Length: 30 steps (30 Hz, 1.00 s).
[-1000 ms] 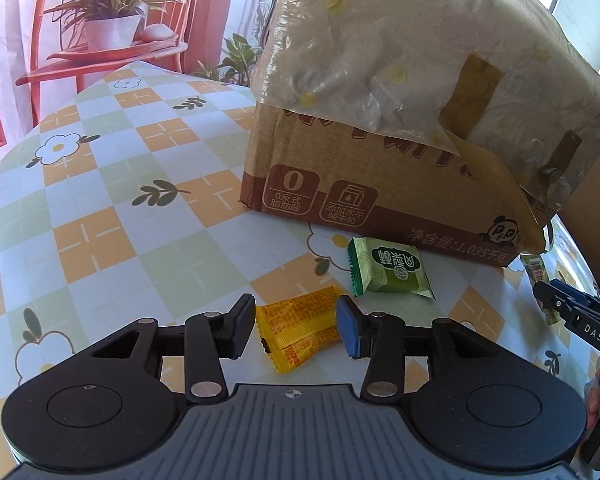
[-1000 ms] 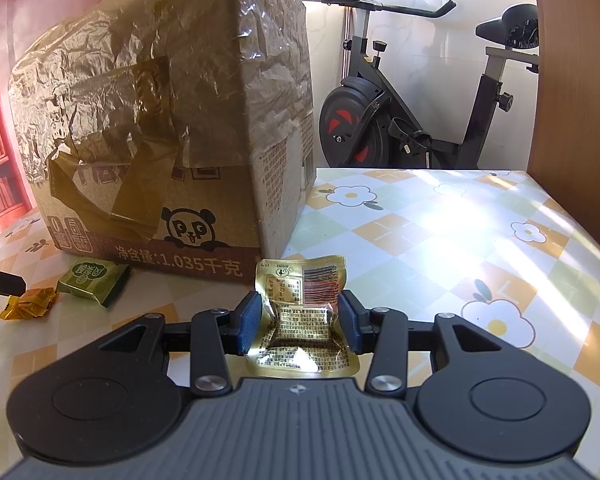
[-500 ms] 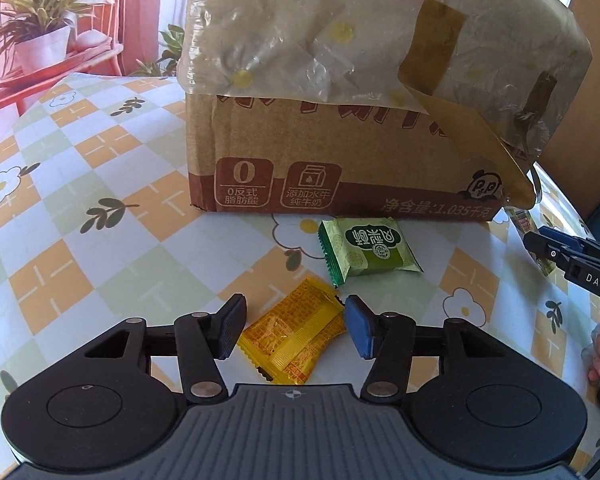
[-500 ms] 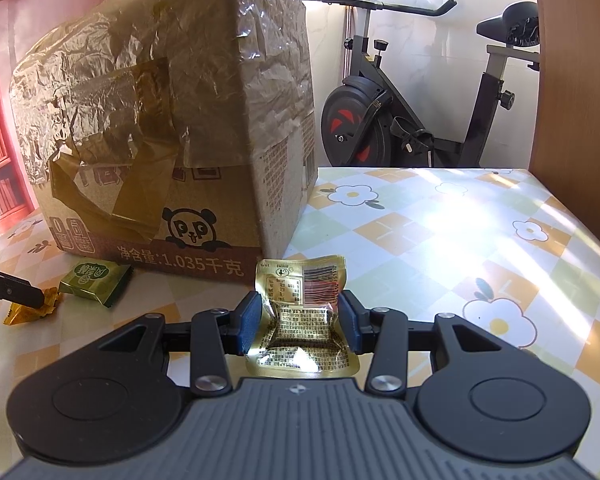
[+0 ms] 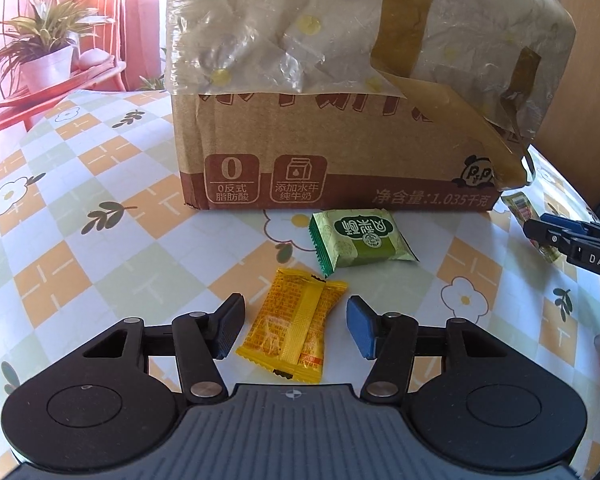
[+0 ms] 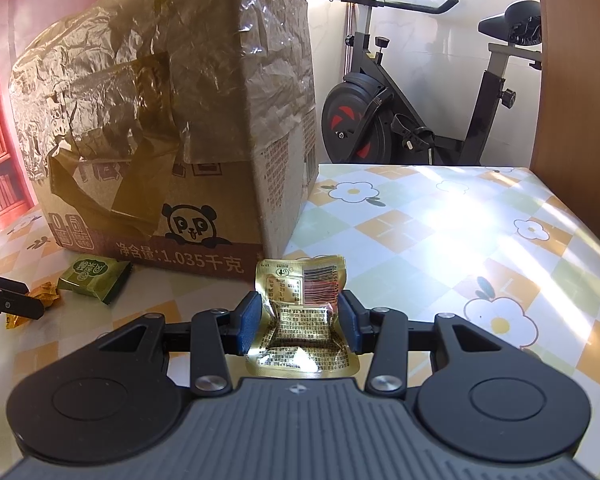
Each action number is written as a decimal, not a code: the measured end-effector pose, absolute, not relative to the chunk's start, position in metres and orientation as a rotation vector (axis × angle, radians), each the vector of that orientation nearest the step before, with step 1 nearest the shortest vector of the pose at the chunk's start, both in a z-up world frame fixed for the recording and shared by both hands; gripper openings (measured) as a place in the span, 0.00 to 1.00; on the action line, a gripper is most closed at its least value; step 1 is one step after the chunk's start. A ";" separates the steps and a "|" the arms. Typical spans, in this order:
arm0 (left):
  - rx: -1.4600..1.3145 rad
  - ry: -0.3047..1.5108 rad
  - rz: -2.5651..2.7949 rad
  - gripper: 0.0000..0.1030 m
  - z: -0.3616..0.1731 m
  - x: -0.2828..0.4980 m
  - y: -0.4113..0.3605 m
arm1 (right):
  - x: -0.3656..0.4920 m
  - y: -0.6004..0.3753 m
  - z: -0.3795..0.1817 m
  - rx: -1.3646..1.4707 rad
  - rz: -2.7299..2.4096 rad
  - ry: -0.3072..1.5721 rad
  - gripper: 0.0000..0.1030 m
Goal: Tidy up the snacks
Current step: 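Grasp the yellow packet with left tool while right tool holds gold packet, then carry the gold and yellow packets over the box and open both tools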
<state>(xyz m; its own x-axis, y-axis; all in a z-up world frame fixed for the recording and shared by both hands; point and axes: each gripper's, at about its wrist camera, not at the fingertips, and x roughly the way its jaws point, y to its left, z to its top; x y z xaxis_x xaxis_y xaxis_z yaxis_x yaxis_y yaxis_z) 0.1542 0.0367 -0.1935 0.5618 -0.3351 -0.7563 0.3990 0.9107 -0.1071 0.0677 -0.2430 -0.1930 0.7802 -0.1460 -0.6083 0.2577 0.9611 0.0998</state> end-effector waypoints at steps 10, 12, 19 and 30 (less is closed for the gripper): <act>-0.016 0.795 -0.348 0.32 -0.171 0.143 0.055 | 0.061 -0.236 -0.187 0.154 -0.250 0.627 0.43; -0.036 0.747 -0.325 0.32 -0.158 0.138 0.059 | 0.053 -0.233 -0.182 0.136 -0.255 0.611 0.43; -0.044 0.583 -0.313 0.32 -0.118 0.132 0.052 | 0.030 -0.240 -0.146 0.102 -0.303 0.504 0.43; -0.083 0.376 -0.315 0.32 -0.034 0.146 0.041 | 0.053 -0.244 -0.040 0.033 -0.282 0.233 0.43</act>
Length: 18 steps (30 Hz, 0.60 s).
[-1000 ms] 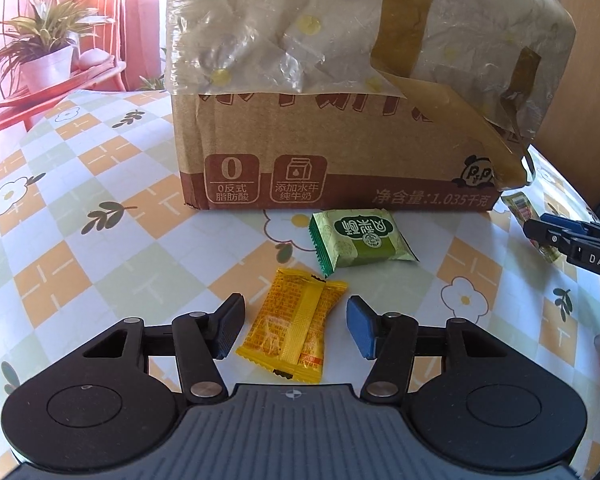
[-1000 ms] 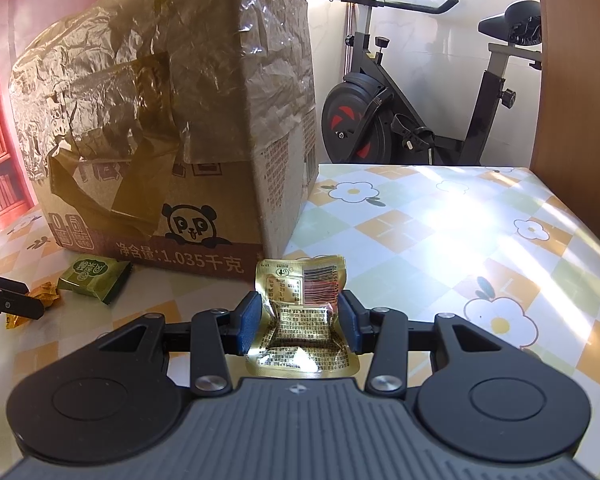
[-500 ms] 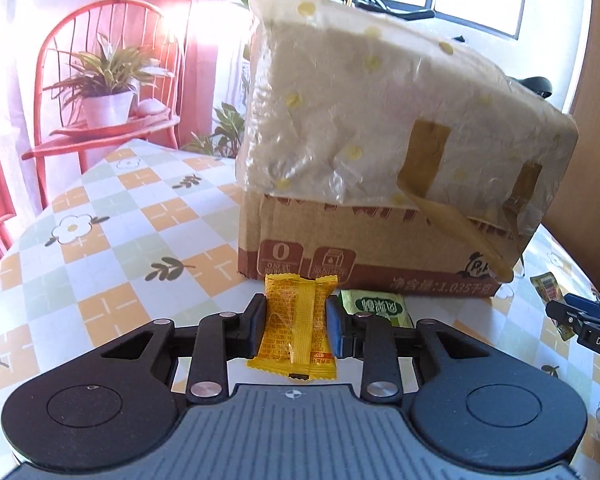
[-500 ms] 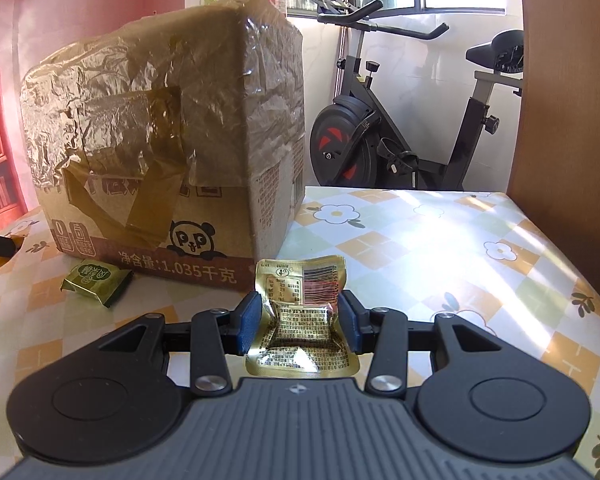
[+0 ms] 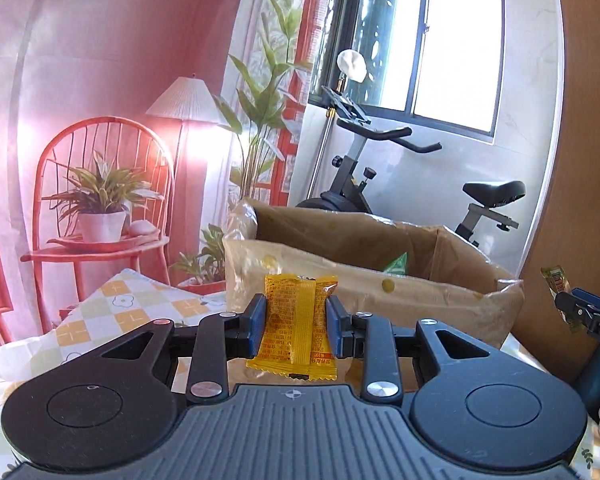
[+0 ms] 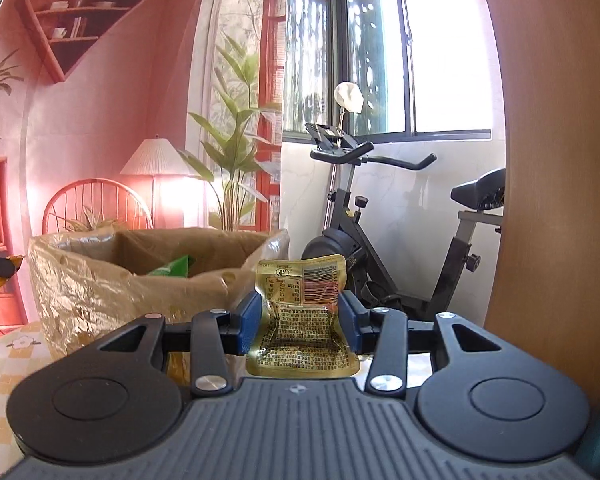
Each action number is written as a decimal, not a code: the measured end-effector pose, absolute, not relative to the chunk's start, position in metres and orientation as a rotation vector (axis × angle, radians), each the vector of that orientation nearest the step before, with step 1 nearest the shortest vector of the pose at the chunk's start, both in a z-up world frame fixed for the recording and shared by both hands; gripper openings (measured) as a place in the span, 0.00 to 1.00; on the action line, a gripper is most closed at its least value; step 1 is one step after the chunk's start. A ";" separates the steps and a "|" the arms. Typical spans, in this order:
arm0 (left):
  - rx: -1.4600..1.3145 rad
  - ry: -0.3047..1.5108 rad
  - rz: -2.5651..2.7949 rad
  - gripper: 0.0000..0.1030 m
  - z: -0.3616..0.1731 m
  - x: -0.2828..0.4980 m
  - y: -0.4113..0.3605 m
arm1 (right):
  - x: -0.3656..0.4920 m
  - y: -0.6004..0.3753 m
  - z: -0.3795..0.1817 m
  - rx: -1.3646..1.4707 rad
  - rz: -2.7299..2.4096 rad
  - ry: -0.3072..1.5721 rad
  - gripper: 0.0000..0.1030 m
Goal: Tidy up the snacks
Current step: 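Carry the gold and yellow packets over the box and open both tools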
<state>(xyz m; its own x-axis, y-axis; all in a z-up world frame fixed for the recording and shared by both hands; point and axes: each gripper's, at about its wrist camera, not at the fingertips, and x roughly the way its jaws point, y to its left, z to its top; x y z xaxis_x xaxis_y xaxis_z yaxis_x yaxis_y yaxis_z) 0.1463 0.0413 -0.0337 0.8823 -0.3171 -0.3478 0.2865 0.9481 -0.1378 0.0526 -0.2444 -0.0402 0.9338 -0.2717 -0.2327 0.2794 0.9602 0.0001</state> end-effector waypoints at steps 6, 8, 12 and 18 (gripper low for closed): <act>-0.117 0.390 -0.336 0.32 -0.001 0.189 0.022 | 0.108 -0.238 -0.003 0.057 -0.161 0.255 0.43; -0.097 0.399 -0.341 0.33 0.005 0.207 0.012 | 0.132 -0.230 0.001 0.046 -0.124 0.290 0.43; -0.110 0.482 -0.332 0.33 0.001 0.247 -0.003 | 0.172 -0.222 -0.003 0.063 -0.104 0.392 0.43; -0.037 0.549 -0.301 0.48 -0.014 0.275 -0.013 | 0.209 -0.230 -0.022 0.116 -0.124 0.556 0.51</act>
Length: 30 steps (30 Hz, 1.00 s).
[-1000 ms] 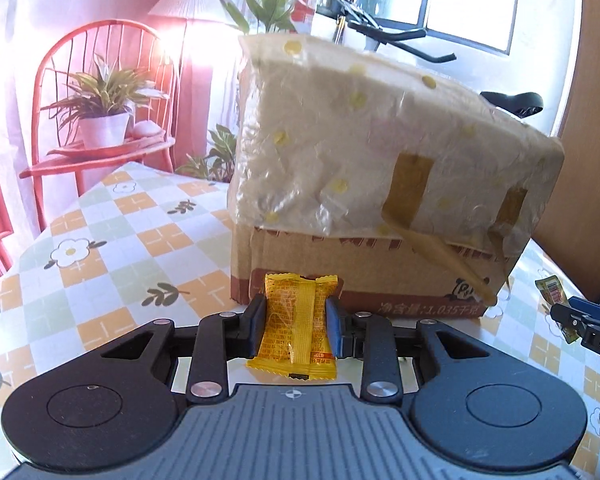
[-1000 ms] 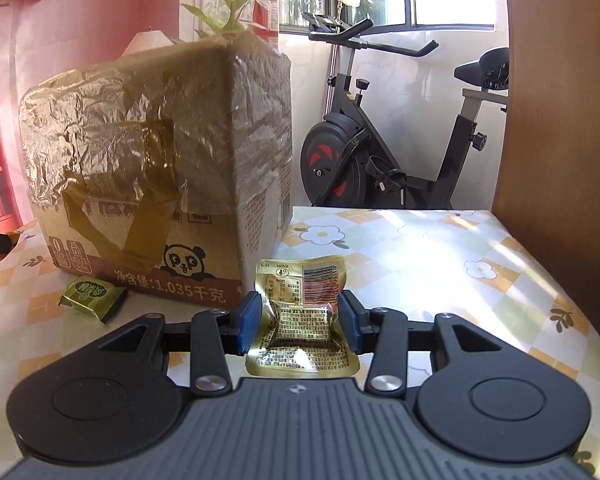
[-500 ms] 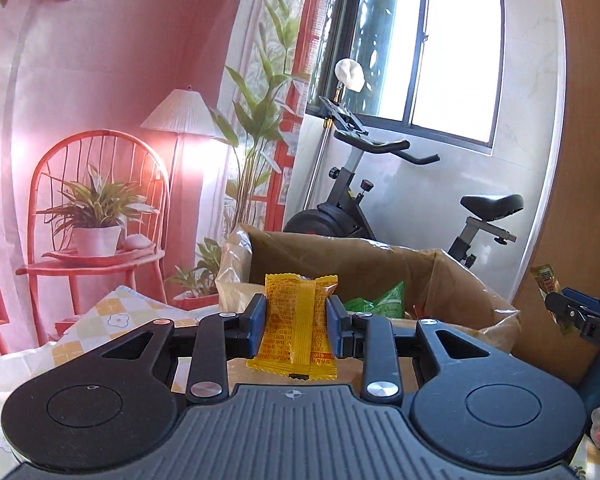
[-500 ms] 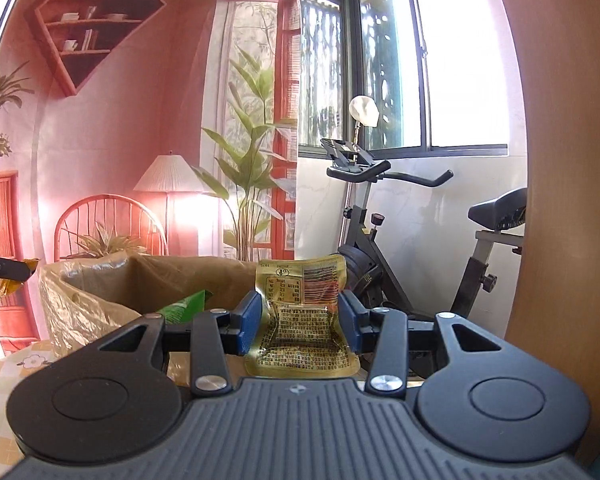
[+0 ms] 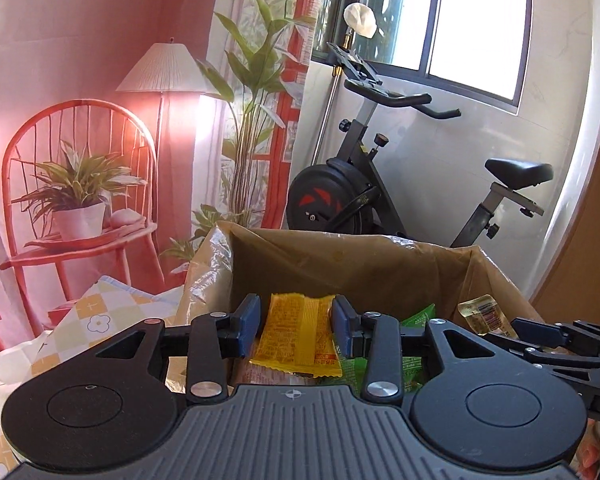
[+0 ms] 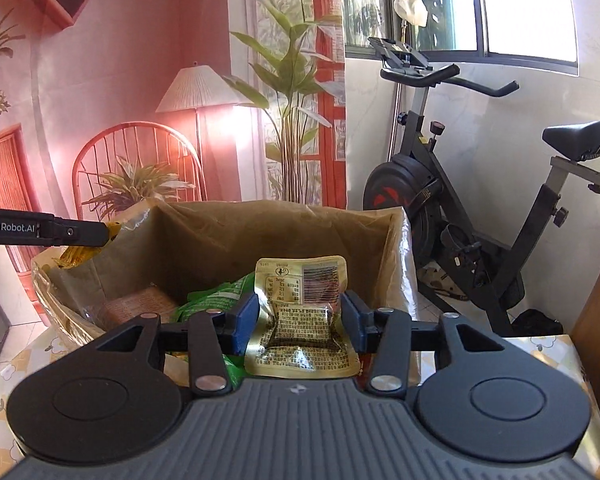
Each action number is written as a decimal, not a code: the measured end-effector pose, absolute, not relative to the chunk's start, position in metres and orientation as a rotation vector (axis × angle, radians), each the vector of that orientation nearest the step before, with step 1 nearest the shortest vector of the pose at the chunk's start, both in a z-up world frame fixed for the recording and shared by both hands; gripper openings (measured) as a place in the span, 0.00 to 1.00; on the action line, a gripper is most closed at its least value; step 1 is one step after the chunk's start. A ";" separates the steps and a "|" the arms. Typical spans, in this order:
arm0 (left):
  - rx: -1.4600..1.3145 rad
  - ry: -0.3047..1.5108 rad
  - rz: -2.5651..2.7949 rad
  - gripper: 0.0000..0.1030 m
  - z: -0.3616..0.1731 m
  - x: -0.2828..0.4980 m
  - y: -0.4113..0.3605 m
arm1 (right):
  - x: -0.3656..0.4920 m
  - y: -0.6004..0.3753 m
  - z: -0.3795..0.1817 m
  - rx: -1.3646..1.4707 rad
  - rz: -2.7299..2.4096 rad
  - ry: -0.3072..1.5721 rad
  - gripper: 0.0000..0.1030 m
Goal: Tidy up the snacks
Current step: 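Carry the gold and yellow packets over the box and open both tools, then move the left tool back to the green packet beside the box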
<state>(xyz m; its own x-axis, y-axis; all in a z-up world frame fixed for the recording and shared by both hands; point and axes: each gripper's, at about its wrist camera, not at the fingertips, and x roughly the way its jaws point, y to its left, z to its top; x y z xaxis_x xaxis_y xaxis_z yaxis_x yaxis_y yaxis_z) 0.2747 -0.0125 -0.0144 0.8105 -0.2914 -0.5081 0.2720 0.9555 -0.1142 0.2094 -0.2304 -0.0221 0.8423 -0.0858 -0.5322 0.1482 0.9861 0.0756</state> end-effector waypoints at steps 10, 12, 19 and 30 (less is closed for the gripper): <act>-0.043 0.554 -0.274 0.61 -0.009 0.254 0.010 | 0.187 -0.238 -0.011 0.126 -0.078 0.560 0.61; -0.054 0.543 -0.288 0.62 -0.004 0.243 0.016 | 0.179 -0.236 -0.007 0.122 -0.064 0.554 0.61; -0.011 0.523 -0.331 0.62 0.006 0.197 0.034 | 0.142 -0.220 0.001 0.145 0.009 0.530 0.71; -0.022 0.641 -0.292 0.61 -0.044 0.150 0.072 | 0.102 -0.190 -0.040 0.203 0.076 0.601 0.77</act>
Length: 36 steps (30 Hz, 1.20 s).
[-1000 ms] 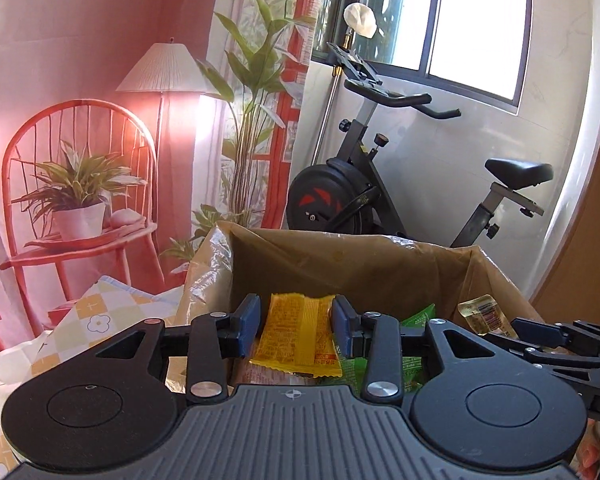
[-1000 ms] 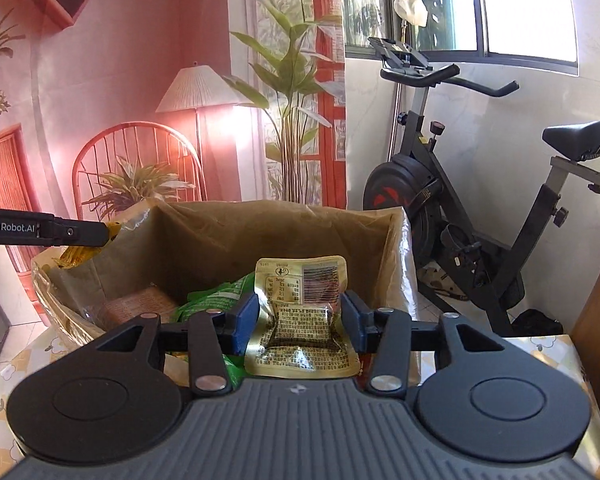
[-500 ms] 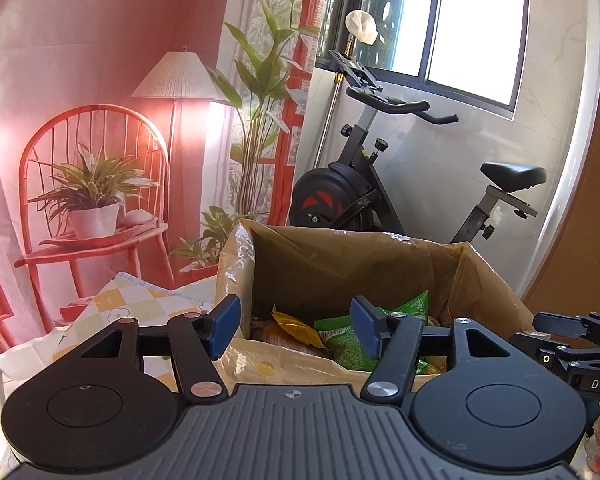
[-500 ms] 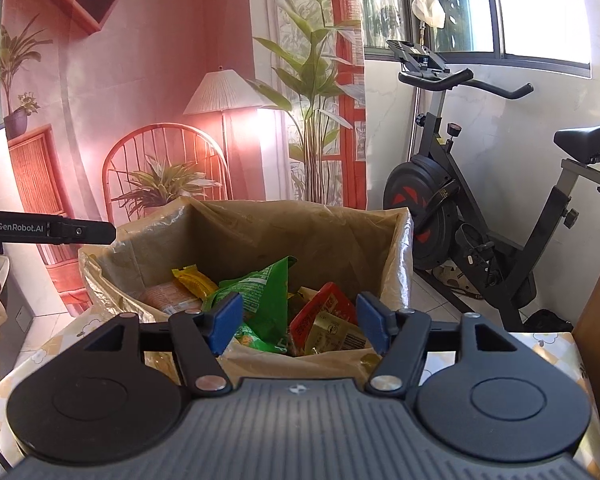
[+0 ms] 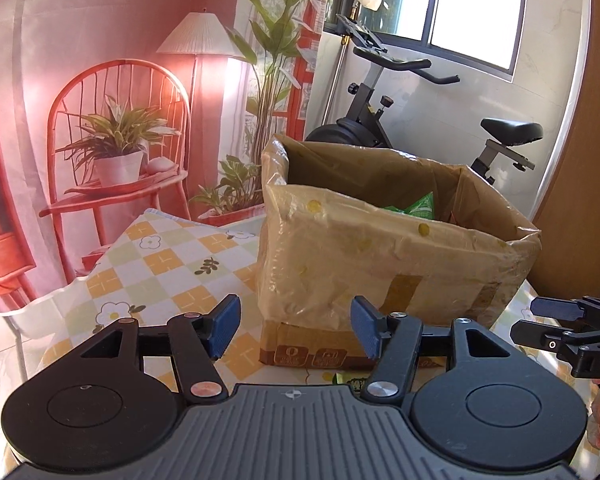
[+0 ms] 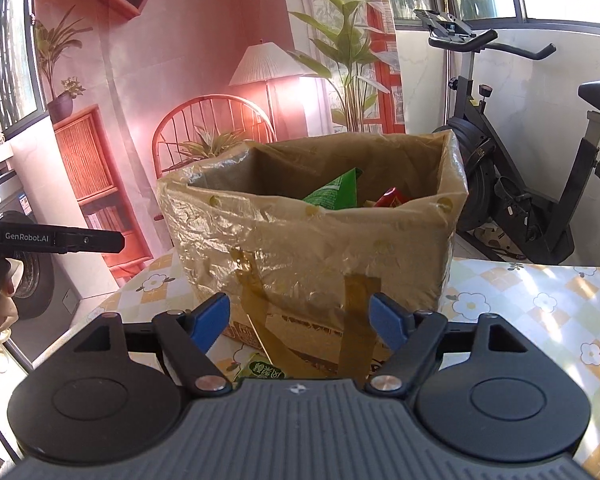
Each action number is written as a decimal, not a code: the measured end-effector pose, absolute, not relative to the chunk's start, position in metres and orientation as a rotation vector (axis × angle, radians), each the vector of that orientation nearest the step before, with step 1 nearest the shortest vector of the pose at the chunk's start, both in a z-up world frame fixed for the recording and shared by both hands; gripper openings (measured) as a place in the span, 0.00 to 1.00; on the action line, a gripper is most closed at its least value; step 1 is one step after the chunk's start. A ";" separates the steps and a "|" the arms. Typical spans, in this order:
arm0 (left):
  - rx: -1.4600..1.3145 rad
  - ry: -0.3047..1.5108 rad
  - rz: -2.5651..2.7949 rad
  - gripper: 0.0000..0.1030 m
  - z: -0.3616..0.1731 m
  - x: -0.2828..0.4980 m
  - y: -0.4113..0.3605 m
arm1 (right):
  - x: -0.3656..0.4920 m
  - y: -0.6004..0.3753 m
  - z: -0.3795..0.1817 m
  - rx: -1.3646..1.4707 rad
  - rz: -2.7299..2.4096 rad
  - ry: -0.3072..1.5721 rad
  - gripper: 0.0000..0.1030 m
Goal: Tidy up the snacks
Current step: 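Move the left tool back to the green packet beside the box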
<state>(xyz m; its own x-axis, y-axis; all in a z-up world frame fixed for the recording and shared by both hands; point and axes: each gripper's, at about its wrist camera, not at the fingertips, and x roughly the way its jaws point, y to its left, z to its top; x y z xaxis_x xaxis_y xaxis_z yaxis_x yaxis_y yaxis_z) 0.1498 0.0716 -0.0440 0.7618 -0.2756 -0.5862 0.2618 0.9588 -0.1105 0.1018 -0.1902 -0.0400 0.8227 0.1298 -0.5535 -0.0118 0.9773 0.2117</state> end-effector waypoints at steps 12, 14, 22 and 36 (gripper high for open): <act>-0.036 0.789 -0.251 0.61 -0.118 0.160 0.086 | 0.113 -0.169 -0.114 0.158 0.076 0.745 0.71; -0.042 0.811 -0.261 0.61 -0.129 0.164 0.083 | 0.116 -0.166 -0.126 0.142 0.081 0.764 0.67; -0.037 0.870 -0.336 0.61 -0.158 0.182 0.056 | 0.132 -0.161 -0.157 0.107 0.120 0.814 0.56; -0.120 0.969 -0.438 0.60 -0.199 0.223 0.017 | 0.166 -0.137 -0.184 -0.056 0.241 0.832 0.53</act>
